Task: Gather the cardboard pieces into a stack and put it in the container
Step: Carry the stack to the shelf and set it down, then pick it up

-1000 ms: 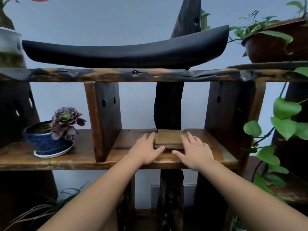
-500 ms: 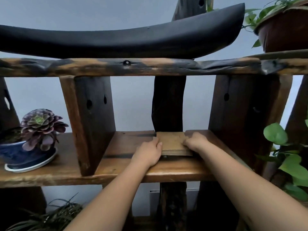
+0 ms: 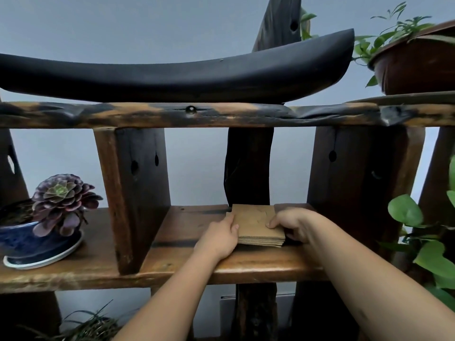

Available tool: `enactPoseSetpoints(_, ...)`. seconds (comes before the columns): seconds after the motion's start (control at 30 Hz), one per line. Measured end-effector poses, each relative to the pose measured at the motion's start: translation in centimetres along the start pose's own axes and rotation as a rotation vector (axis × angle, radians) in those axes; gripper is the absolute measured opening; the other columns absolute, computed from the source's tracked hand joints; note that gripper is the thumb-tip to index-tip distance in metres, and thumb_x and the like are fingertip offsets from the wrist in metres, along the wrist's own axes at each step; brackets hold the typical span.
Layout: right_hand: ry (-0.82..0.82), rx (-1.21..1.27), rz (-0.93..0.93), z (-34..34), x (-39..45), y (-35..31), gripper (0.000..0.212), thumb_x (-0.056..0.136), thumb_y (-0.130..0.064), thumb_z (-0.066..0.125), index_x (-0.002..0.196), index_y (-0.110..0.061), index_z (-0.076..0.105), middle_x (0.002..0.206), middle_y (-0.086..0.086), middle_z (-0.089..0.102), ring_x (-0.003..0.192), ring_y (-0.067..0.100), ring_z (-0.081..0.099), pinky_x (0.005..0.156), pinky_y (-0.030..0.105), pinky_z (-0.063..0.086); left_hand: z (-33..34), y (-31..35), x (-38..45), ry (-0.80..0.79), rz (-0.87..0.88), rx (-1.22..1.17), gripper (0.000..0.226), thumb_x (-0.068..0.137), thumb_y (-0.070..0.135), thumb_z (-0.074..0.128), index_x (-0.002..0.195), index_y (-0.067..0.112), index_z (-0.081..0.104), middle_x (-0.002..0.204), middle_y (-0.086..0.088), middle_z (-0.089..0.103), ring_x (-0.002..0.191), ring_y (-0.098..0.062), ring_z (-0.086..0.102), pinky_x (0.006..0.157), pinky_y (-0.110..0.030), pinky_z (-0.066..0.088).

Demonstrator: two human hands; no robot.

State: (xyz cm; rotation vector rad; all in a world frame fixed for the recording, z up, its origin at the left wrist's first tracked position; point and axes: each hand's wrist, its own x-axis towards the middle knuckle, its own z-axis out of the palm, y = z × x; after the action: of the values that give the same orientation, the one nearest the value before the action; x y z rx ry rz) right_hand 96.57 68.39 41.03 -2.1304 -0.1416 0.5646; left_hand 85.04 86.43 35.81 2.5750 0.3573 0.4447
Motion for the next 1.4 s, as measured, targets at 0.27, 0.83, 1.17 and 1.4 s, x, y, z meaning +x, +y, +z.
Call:
enactPoseSetpoints(0.27, -0.024, -0.020, -0.004, 1.0, -0.3, -1.2, 0.037, 0.076, -0.025, 0.071, 0.109, -0.014, 0.059, 0.108, 0.009, 0.068, 0.098, 0.024, 0.066, 0.092, 0.039, 0.054, -0.2, -0.1, -0.1, 0.006, 0.003, -0.046, 0.056, 0.097, 0.044, 0.034, 0.150, 0.031, 0.024, 0.136, -0.008, 0.055, 0.119, -0.027, 0.054, 0.096, -0.037, 0.044)
enactPoseSetpoints(0.83, -0.025, 0.220, -0.080, 2.0, -1.3, -0.6, 0.064, 0.073, -0.014, 0.081, 0.128, -0.007, 0.048, 0.112, 0.015, 0.063, 0.095, 0.028, 0.063, 0.071, 0.035, 0.053, -0.3, -0.5, 0.1, 0.048, -0.013, -0.148, 0.061, 0.093, 0.044, 0.044, 0.148, 0.032, 0.021, 0.139, -0.009, 0.052, 0.121, -0.030, 0.053, 0.098, -0.039, 0.044)
enactPoseSetpoints(1.17, 0.204, -0.144, -0.664, 2.5, -2.8, -0.2, 0.076, 0.076, -0.017, 0.079, 0.133, -0.032, 0.031, 0.126, -0.002, 0.052, 0.111, 0.020, 0.053, 0.093, 0.037, 0.049, -1.4, 0.0, -0.8, 0.240, 0.062, -0.502, 0.082, 0.080, 0.013, 0.070, 0.140, 0.037, 0.021, 0.135, 0.004, 0.048, 0.126, -0.017, 0.046, 0.106, -0.038, 0.039)
enactPoseSetpoints(1.4, 0.347, -0.179, -0.802, 3.7, -2.5, 2.3, 0.099, 0.067, -0.025, 0.085, 0.141, -0.041, 0.021, 0.136, -0.006, 0.051, 0.122, 0.015, 0.051, 0.102, 0.036, 0.044, -1.0, 0.0, -0.7, 0.256, 0.054, -0.394, 0.074, 0.077, 0.022, 0.068, 0.140, 0.033, 0.032, 0.131, 0.003, 0.052, 0.119, -0.017, 0.051, 0.101, -0.034, 0.044)
